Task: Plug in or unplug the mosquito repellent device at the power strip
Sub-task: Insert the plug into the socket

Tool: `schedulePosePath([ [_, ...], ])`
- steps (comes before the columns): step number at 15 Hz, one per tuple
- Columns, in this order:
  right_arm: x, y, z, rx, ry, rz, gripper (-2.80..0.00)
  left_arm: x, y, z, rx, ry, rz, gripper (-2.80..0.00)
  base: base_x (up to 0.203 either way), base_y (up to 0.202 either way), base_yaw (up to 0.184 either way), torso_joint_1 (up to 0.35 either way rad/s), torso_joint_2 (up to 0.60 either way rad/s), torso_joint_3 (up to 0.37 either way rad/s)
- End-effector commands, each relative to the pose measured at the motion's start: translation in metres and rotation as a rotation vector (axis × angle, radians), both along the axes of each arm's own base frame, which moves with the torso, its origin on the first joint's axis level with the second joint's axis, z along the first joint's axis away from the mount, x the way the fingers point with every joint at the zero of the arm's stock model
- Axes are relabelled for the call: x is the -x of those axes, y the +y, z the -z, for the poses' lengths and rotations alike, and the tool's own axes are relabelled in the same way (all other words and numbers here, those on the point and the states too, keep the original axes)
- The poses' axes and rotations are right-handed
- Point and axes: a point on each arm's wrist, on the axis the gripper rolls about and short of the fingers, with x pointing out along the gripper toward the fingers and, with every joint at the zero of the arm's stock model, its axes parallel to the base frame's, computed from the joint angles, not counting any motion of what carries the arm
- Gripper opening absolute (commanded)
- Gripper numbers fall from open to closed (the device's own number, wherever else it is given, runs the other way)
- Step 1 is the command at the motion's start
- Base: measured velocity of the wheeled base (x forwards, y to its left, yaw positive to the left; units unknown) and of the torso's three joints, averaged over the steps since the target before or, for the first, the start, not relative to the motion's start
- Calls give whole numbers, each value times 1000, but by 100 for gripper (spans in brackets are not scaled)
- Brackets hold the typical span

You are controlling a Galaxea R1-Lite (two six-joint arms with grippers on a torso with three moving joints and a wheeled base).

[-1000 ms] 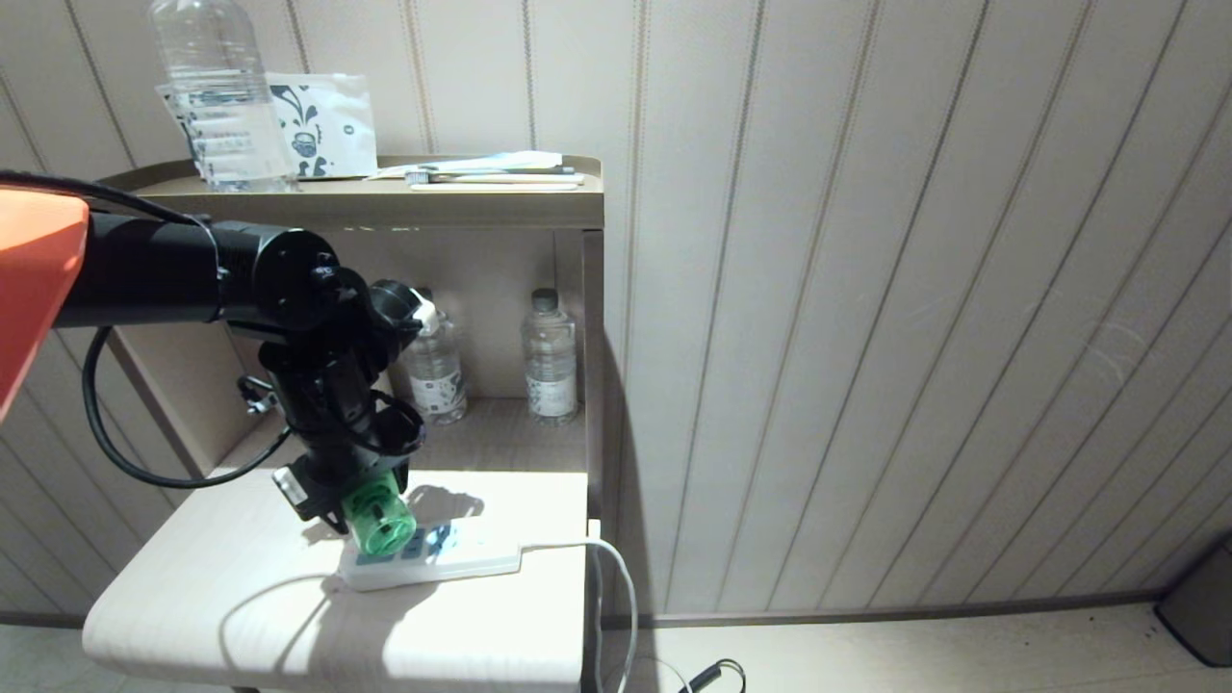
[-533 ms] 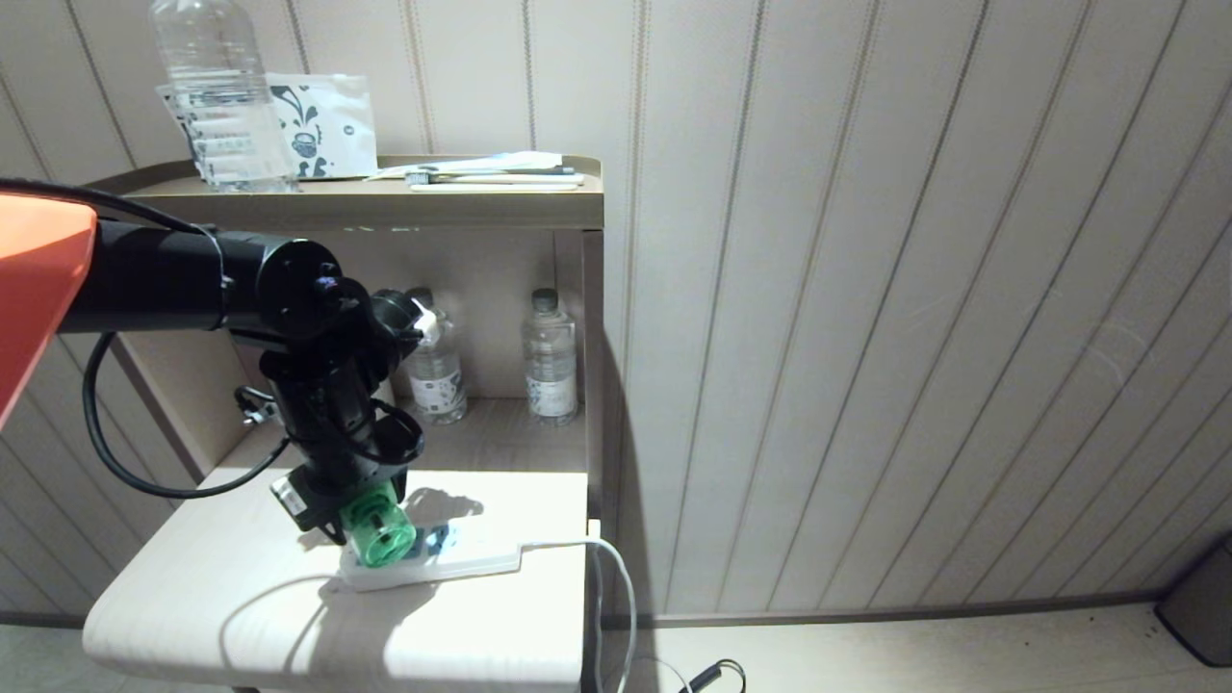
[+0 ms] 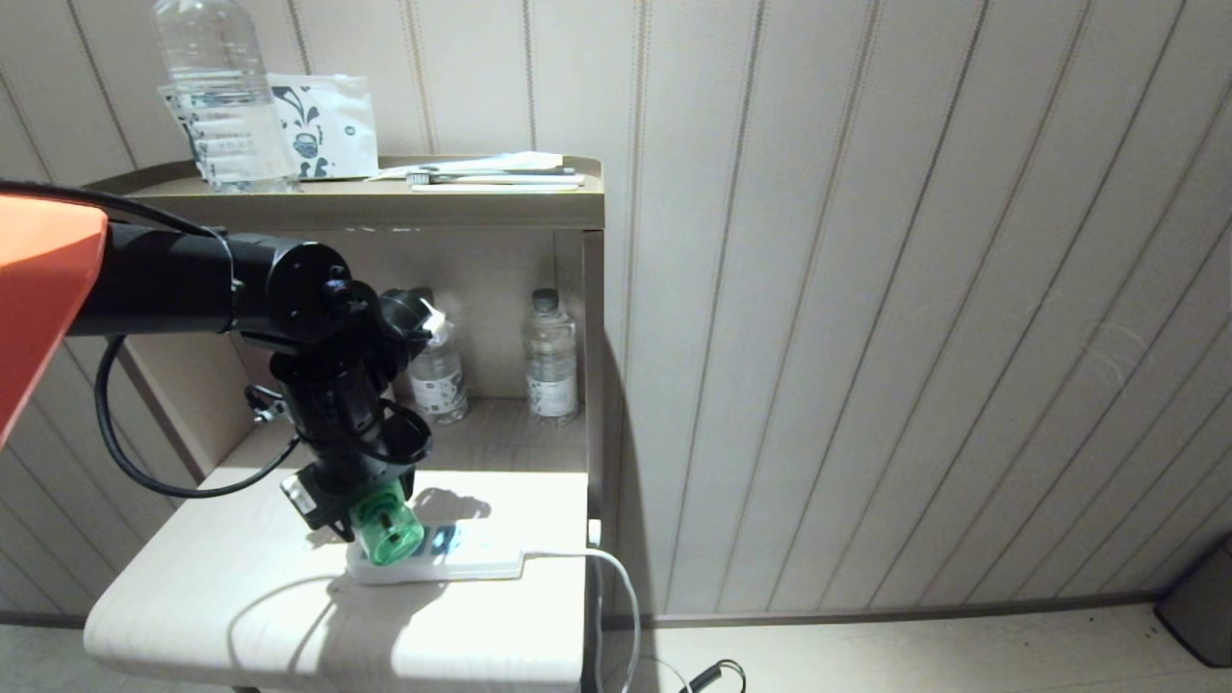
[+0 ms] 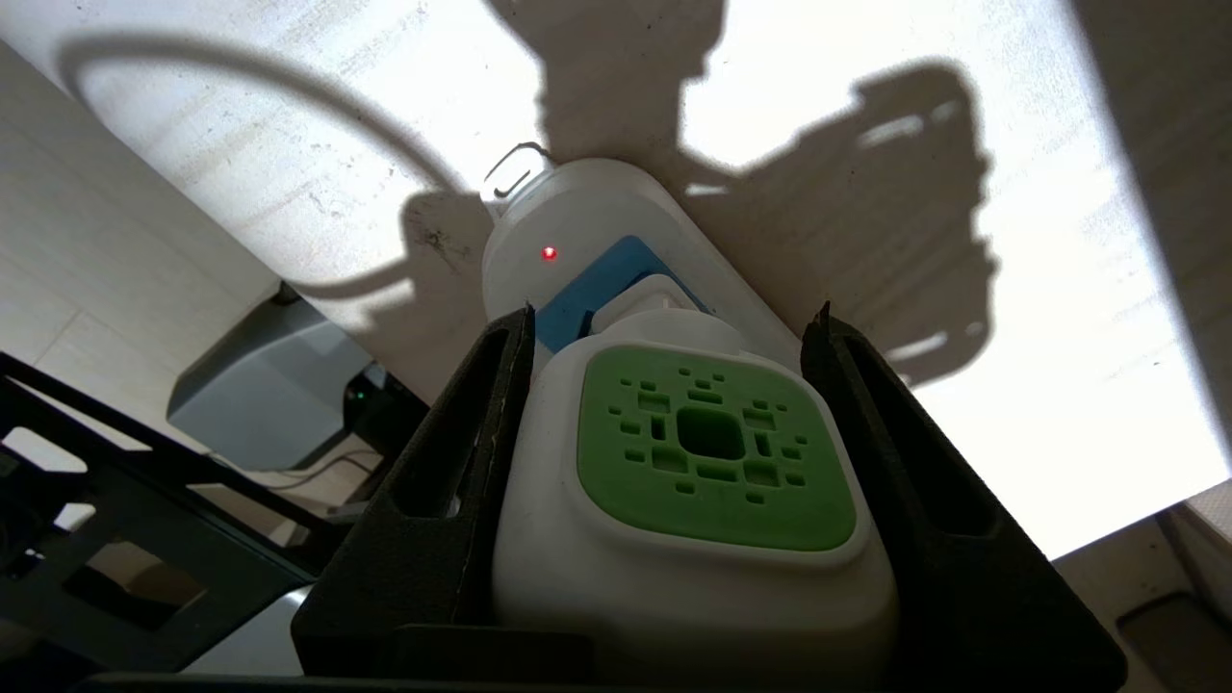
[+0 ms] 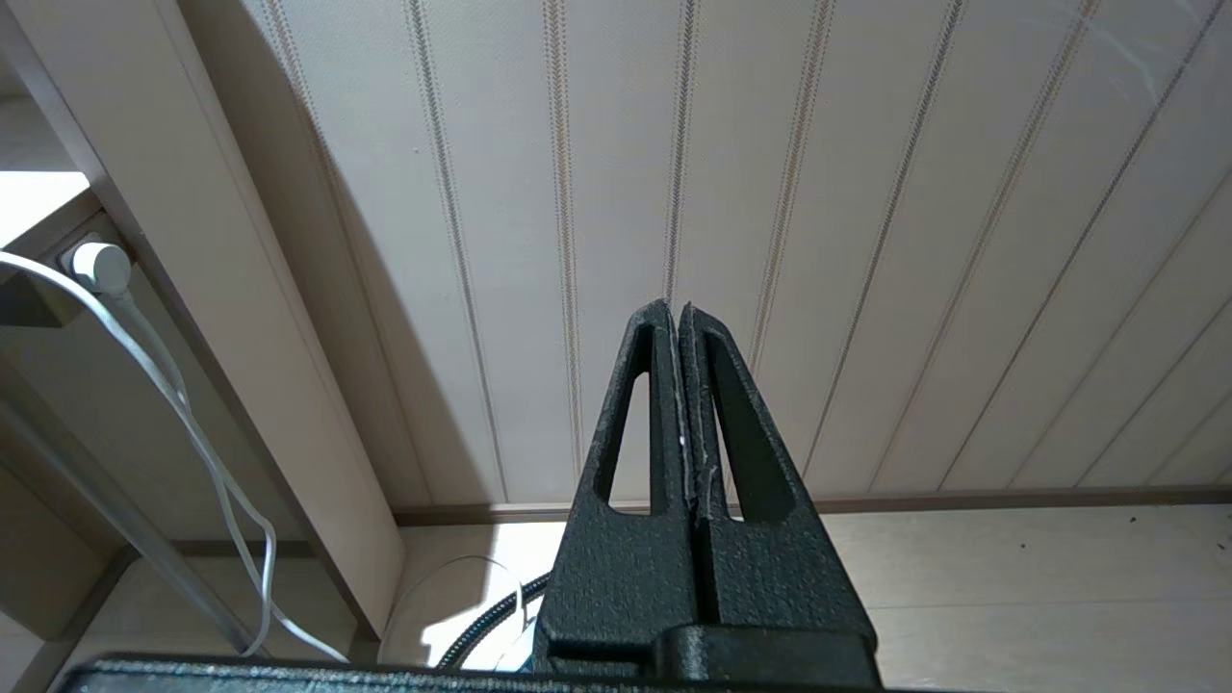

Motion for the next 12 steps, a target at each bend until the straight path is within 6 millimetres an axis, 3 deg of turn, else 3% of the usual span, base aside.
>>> schedulePosePath([
  [1,0,0,0,0,-1,-1,-280,1,0,4,-6,19,-10,-280,0,0,0,0,0,0],
  [12,0,0,0,0,1,-1,-280,-11,-1,24,-6,48,-17,-280,0,0,0,0,0,0],
])
